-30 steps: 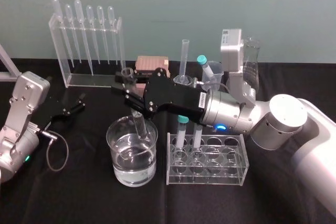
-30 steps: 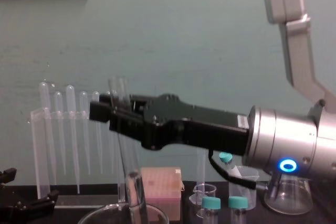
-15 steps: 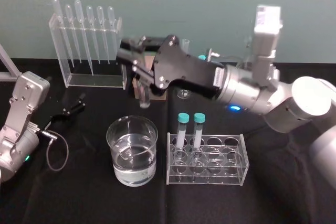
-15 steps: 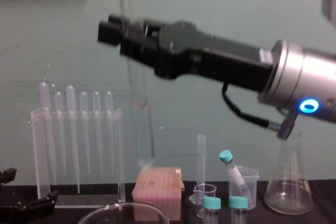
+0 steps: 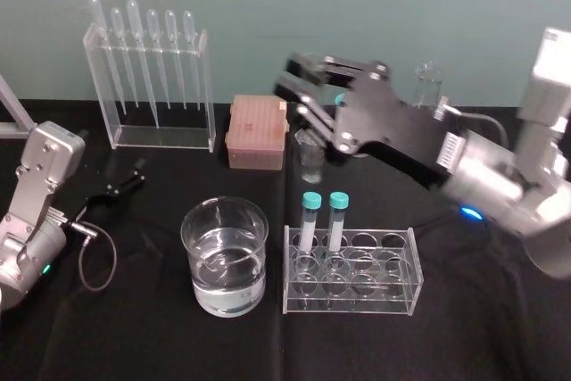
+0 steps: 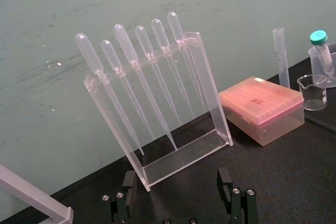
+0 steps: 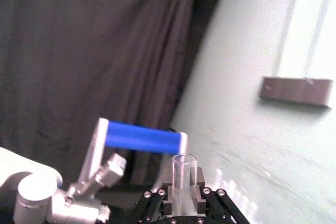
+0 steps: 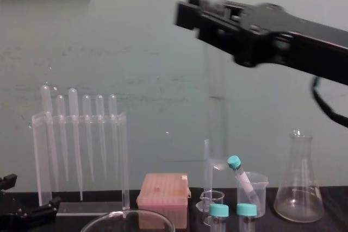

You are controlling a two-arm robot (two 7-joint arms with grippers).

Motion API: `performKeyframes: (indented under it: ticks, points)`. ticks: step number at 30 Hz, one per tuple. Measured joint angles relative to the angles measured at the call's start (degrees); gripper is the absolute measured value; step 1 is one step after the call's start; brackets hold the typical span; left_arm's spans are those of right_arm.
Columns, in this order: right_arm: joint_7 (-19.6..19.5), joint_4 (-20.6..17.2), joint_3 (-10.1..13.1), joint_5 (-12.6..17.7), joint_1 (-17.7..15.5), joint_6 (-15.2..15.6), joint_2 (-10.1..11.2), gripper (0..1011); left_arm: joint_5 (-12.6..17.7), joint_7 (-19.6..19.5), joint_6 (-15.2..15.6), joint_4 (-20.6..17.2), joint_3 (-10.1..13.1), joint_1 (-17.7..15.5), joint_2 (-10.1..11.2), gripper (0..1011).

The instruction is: Hold the test tube with one hand and immerse one end into the beaker, then return it to the test tube rack.

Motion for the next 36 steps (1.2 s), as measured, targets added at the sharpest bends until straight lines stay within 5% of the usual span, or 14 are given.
performKeyframes:
  ticks: [8, 15, 20, 36]
  points:
    - [-9.0, -8.4, 7.7, -1.5, -12.7, 0.8, 4.8, 224, 0.0, 0.0, 0.0, 0.0, 0.0, 0.0, 0.0, 1000]
    - [-12.9, -11.8, 13.1, -1.7, -20.1, 1.4, 7.0, 224, 0.0, 0.0, 0.0, 0.0, 0.0, 0.0, 0.0, 1000]
    - [-12.2, -10.2, 14.3, -0.3, -20.9, 1.4, 6.7, 224, 0.0, 0.0, 0.0, 0.0, 0.0, 0.0, 0.0, 1000]
    - [-5.2, -0.3, 13.6, 2.2, -16.2, 1.7, 3.1, 224, 0.0, 0.0, 0.0, 0.0, 0.0, 0.0, 0.0, 1000]
